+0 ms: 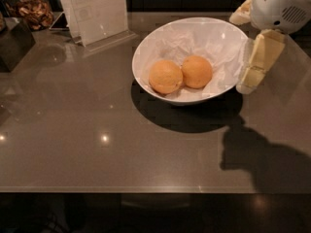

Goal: Pick orange from white bowl

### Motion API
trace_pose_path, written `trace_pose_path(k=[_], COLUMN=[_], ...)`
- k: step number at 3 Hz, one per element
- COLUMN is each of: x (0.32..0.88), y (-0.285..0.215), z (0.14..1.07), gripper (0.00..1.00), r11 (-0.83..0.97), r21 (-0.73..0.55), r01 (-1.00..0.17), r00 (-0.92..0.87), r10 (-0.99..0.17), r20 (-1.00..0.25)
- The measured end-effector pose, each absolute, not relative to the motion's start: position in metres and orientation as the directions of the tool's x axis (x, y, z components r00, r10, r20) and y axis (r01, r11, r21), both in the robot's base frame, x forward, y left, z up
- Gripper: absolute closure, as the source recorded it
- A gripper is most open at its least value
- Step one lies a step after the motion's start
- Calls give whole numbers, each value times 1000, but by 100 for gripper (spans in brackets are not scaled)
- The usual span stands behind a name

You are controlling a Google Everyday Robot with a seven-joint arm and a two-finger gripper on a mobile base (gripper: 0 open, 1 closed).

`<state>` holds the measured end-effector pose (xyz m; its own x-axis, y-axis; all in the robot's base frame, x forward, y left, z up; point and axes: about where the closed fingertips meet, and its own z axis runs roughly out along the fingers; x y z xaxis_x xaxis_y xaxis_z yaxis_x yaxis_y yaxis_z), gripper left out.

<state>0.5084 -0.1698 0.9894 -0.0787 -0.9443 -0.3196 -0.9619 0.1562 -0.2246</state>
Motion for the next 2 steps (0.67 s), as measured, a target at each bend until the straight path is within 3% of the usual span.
trace_pose_path(k=[2], x=[537], y=[-150], z=[985], gripper=[0], r11=[131], r21=[-214], r01=[-968], r00=[-47], r10=[-933], r20=[-358])
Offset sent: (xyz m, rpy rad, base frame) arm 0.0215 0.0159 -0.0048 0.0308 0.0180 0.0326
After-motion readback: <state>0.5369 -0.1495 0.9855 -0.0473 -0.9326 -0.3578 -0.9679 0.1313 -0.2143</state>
